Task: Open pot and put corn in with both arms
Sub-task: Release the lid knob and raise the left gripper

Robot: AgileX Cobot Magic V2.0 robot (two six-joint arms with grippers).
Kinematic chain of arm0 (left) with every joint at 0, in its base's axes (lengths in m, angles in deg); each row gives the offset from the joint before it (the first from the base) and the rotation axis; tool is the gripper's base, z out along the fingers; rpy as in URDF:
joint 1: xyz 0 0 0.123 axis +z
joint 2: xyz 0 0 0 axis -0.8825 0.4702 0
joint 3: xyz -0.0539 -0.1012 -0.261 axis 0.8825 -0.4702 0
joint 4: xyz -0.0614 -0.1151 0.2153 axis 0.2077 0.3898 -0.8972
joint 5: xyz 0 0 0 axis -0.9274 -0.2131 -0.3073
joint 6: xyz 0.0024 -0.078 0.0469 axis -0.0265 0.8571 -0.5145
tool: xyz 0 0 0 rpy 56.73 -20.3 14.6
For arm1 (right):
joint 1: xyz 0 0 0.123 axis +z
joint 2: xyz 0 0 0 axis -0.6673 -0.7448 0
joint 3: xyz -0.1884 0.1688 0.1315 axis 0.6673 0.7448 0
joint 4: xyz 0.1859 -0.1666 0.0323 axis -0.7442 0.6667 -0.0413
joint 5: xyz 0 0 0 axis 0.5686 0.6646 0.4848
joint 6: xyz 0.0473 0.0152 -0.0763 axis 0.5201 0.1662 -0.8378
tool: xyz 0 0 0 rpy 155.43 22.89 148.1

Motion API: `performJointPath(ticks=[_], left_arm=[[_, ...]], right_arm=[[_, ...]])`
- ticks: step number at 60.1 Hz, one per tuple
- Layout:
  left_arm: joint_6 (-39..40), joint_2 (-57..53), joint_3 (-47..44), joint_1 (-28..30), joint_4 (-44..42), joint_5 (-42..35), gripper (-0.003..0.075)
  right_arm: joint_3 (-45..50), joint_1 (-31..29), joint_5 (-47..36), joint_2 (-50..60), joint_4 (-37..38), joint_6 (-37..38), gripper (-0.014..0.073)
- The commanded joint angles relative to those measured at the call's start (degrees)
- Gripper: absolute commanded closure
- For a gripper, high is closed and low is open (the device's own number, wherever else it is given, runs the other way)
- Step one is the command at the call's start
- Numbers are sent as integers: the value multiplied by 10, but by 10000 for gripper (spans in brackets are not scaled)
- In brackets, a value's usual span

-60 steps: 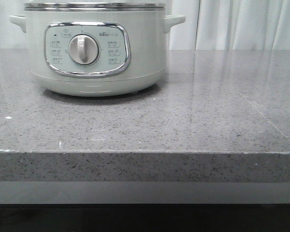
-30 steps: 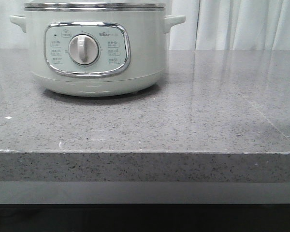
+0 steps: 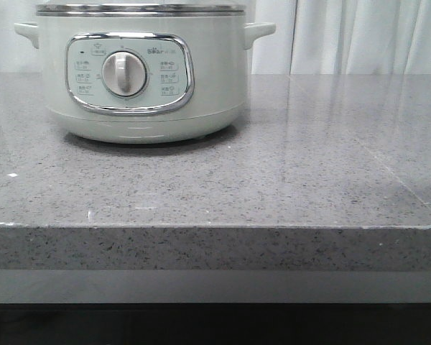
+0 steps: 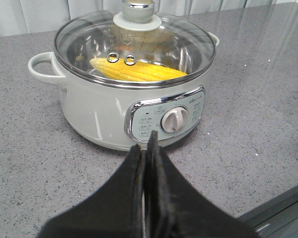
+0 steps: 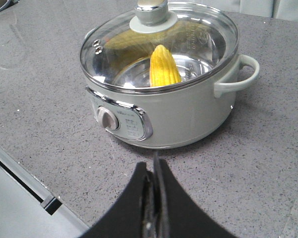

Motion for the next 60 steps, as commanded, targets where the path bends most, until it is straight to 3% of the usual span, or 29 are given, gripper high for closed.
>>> performJointPath(ticks=[1, 7, 32, 50, 60], left_arm=[[2, -6, 7, -3, 9, -50, 741], [-4, -37, -30, 23, -35, -77, 741], [1, -290, -316, 207, 5, -285, 741], [1, -349, -422, 226, 7, -359, 741], [1, -349, -421, 226, 7, -347, 741]], right_arm=[[-15, 0, -34, 7, -6, 0, 661], [-15, 0, -33, 7, -6, 0, 661], [-15, 0, -32, 7, -6, 0, 661], [-15, 0, -31, 7, -6, 0, 661], [-15, 0, -29, 7, -6, 0, 661]])
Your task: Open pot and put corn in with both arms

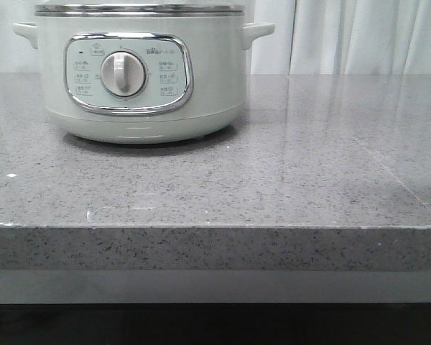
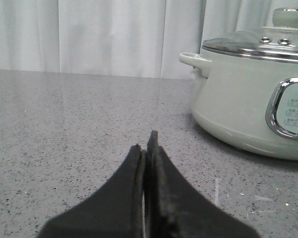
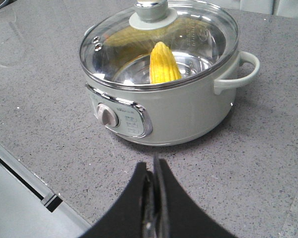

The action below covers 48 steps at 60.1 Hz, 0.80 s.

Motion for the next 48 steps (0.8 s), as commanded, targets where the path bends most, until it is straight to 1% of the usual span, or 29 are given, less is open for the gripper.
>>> performJointPath(ticks=[1, 44, 48], left_arm=[[5, -13, -2, 0, 5, -52, 741], [5, -12, -2, 0, 5, -52, 741], [5, -12, -2, 0, 5, -52, 741]], right_arm=[[-15, 0, -35, 7, -6, 0, 661], [-15, 0, -35, 7, -6, 0, 661], [-9, 0, -46, 9, -4, 0, 661]])
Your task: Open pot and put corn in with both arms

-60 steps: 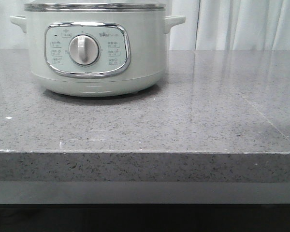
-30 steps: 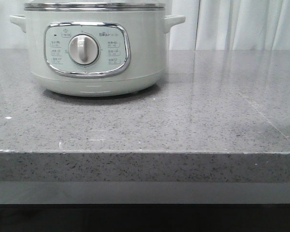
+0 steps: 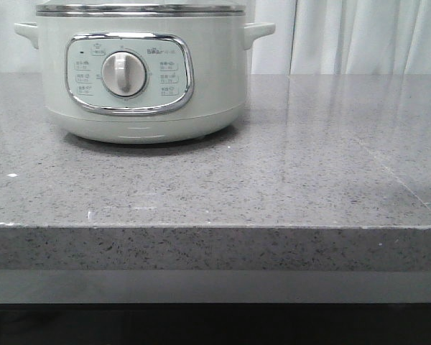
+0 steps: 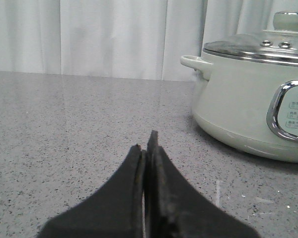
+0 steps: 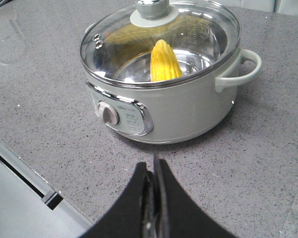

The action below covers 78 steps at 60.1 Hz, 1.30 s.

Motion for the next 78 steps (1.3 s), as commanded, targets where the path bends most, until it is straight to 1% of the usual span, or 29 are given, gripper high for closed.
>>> performJointPath(ticks=[1, 5, 12, 16, 21, 29, 33, 41, 52, 60, 78], left_arm=[[5, -12, -2, 0, 4, -49, 741], [5, -12, -2, 0, 4, -49, 741], [5, -12, -2, 0, 4, -49, 741], [5, -12, -2, 0, 4, -49, 741], [5, -12, -2, 0, 4, -49, 741], [5, -12, -2, 0, 4, -49, 741], [5, -12, -2, 0, 4, -49, 741], [5, -12, -2, 0, 4, -49, 741], [5, -12, -2, 0, 4, -49, 741], [5, -12, -2, 0, 4, -49, 741], [5, -12, -2, 0, 4, -49, 741]], right_arm=[[-9, -6, -54, 12, 1, -1, 661], [8, -36, -72, 35, 18, -2, 661], [61, -114, -85, 101, 18, -2, 661], [106, -165, -97, 155, 19, -2, 659], [165, -213, -128, 222, 29, -3, 659], [276, -258, -175, 314, 29, -3, 659], [326, -266, -196, 357, 29, -3, 659], [421, -262, -220, 422, 29, -3, 659], [502, -258, -242, 493, 29, -3, 659], [537, -258, -269, 526, 29, -3, 659], [536, -259, -263, 525, 29, -3, 659]])
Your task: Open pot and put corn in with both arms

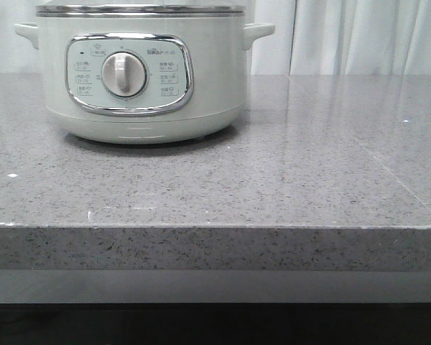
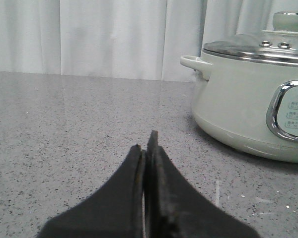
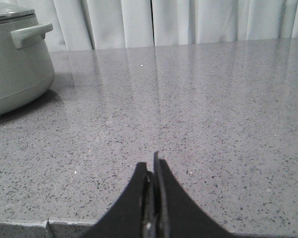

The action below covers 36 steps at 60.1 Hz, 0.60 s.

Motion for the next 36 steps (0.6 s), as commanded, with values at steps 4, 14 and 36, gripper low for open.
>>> performJointPath(ticks=[4, 14, 36], left_arm=[[5, -12, -2, 0, 3, -49, 741], [5, -12, -2, 0, 3, -49, 741], [5, -12, -2, 0, 3, -49, 741]], right_arm=[[1, 0, -49, 14, 3, -3, 659], [1, 0, -49, 14, 3, -3, 659], [1, 0, -109, 15, 143, 155, 659]])
